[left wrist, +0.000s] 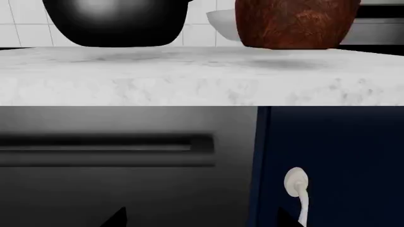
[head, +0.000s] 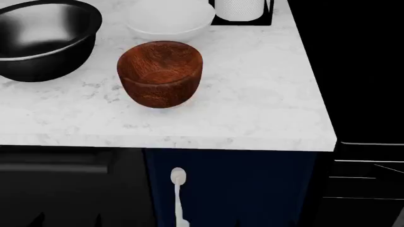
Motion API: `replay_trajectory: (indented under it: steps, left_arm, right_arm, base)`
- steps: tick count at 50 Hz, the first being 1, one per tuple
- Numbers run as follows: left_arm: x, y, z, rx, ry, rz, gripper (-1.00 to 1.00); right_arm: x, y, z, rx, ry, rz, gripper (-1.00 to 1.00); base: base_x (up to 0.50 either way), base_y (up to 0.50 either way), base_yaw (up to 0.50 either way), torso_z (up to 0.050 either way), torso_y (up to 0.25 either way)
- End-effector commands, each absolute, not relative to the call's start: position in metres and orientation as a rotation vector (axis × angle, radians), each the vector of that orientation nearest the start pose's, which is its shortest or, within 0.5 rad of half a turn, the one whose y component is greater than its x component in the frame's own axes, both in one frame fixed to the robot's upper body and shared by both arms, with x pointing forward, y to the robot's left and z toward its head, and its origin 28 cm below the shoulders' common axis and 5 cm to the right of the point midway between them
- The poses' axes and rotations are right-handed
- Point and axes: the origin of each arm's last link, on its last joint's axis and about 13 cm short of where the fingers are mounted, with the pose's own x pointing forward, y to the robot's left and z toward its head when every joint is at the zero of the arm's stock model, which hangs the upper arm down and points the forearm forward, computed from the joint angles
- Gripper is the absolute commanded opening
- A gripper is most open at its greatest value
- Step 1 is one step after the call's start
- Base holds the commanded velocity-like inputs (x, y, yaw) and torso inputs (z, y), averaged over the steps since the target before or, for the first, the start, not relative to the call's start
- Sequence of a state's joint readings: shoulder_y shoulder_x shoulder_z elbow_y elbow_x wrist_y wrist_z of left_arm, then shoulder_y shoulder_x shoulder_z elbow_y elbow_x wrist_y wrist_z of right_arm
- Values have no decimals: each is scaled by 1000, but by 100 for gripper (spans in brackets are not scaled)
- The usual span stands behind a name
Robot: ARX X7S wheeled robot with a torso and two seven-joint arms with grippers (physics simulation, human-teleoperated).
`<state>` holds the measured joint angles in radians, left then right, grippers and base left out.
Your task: Stack the bowls from largest to smallest.
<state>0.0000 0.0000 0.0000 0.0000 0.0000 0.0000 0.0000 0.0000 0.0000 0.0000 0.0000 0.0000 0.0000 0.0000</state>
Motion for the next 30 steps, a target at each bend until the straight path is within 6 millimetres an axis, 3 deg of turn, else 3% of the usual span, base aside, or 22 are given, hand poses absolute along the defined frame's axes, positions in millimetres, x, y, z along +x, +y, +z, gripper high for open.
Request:
replay_trajectory:
  steps: [1,20,21,22,30]
  left_arm:
    - [211,205,14,0,0,0,100]
    - [211,204,13,24,21,-11,100]
    - [227,198,17,-24,-141,-114,100]
    - [212,205,13,16,22,-4,100]
    - [217,206,9,0,69,3,100]
  right_arm:
    - [210,-96,13,0,0,0,100]
    - [210,-97,11,-5,21,-8,100]
    - [227,-102,9,58,-16,-1,100]
    - [210,-97,11,-6,22,-8,100]
    - [213,-98,9,12,54,-6,100]
  base:
    - [0,0,0,0,0]
    - [0,0,0,0,0]
    - [0,0,-3,0,0]
    - [0,0,0,0,0]
    - [0,0,0,0,0]
